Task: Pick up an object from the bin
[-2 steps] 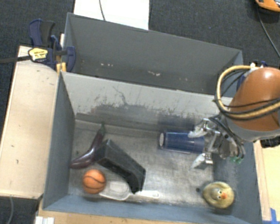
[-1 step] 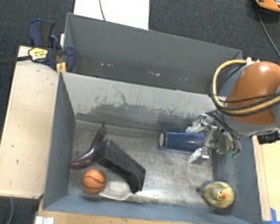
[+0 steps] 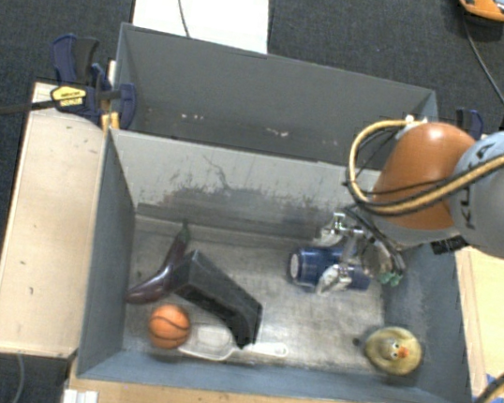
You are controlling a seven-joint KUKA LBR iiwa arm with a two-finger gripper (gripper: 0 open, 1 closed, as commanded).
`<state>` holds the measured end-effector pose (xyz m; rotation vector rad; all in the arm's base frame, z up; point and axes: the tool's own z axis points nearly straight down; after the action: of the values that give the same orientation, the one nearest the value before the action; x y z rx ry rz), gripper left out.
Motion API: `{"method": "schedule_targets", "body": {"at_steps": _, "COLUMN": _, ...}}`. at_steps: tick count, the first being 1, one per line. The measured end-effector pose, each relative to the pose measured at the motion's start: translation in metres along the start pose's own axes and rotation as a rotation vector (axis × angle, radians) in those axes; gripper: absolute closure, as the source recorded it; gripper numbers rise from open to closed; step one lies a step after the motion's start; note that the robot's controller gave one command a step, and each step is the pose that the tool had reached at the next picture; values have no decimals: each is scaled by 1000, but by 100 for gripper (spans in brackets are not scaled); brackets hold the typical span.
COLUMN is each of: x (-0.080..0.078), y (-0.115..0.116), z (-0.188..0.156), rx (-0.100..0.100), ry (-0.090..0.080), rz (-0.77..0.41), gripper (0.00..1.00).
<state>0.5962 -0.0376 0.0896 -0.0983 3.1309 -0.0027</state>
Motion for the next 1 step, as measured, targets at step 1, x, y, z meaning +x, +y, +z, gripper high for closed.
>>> {"method": "schedule_targets", "body": {"at_steps": 1, "x": 0, "y": 0, "z": 0, "rx": 0, "ry": 0, "rz": -1, "gripper": 100}}
